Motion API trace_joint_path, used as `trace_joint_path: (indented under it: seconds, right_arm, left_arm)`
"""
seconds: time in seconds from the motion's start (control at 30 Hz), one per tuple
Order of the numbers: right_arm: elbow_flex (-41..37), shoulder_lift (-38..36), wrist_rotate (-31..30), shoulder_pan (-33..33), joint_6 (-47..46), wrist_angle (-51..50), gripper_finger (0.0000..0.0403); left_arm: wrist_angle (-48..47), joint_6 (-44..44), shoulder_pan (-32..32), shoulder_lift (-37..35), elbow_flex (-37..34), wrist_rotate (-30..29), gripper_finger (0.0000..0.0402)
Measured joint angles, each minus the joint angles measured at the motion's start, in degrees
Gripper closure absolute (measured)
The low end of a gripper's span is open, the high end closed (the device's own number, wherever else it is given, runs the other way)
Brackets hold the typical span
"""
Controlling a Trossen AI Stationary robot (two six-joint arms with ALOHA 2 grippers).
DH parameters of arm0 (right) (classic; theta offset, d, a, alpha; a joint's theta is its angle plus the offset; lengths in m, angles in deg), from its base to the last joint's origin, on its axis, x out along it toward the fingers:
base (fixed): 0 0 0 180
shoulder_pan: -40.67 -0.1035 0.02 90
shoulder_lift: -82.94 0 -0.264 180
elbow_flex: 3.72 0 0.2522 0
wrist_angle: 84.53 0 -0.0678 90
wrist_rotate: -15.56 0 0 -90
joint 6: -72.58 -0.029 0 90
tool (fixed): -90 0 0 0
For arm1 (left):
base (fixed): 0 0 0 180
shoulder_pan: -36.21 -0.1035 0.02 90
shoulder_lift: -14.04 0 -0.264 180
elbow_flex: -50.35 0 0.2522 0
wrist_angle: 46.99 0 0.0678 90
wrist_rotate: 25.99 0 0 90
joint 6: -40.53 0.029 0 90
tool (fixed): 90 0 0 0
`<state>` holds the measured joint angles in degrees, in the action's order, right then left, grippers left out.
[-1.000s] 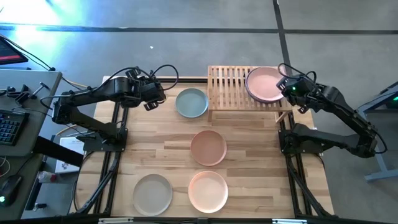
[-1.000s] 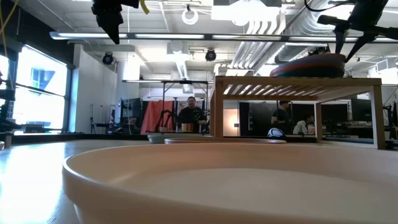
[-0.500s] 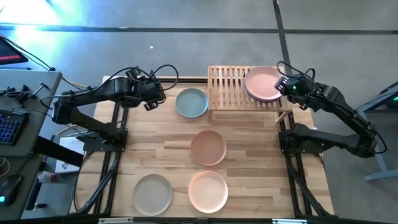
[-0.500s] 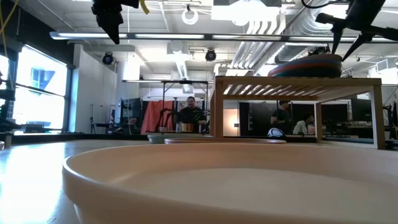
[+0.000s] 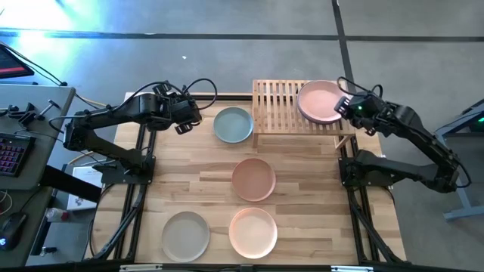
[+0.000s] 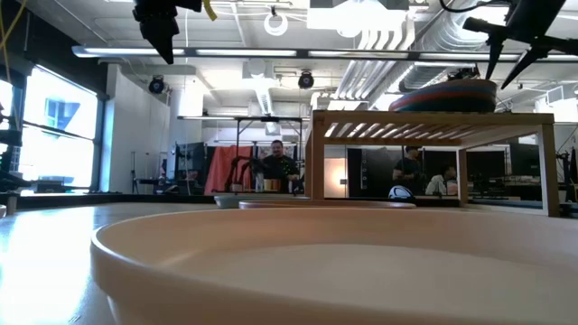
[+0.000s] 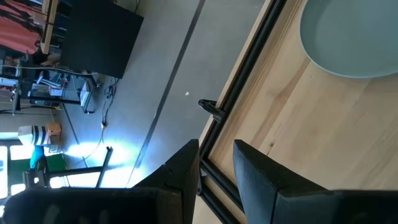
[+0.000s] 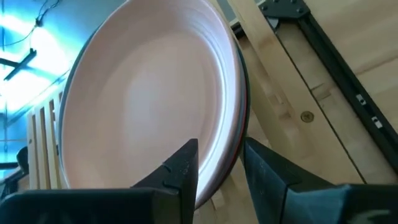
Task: Place and stack plates onto a shelf
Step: Stack the light pink plate on the top of the blue plate on the shelf
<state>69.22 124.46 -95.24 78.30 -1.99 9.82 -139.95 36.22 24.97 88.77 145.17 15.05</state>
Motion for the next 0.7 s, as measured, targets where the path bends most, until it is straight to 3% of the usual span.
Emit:
trace_joint_path:
  seconds: [0.4,0.7]
  right_arm:
    - [0.00,0.10,7.57,-1.65,-0.11,0.23,0.0298]
    - [0.00,0.17,8.88,-4.10,-1.51,0.30,0.0298]
  left_arm:
    - [0.01,0.01,0.01,0.01,0.02,-0.01,0.0312]
    - [0.02,0.01,0.01,0.01,0.02,-0.01,0.0312]
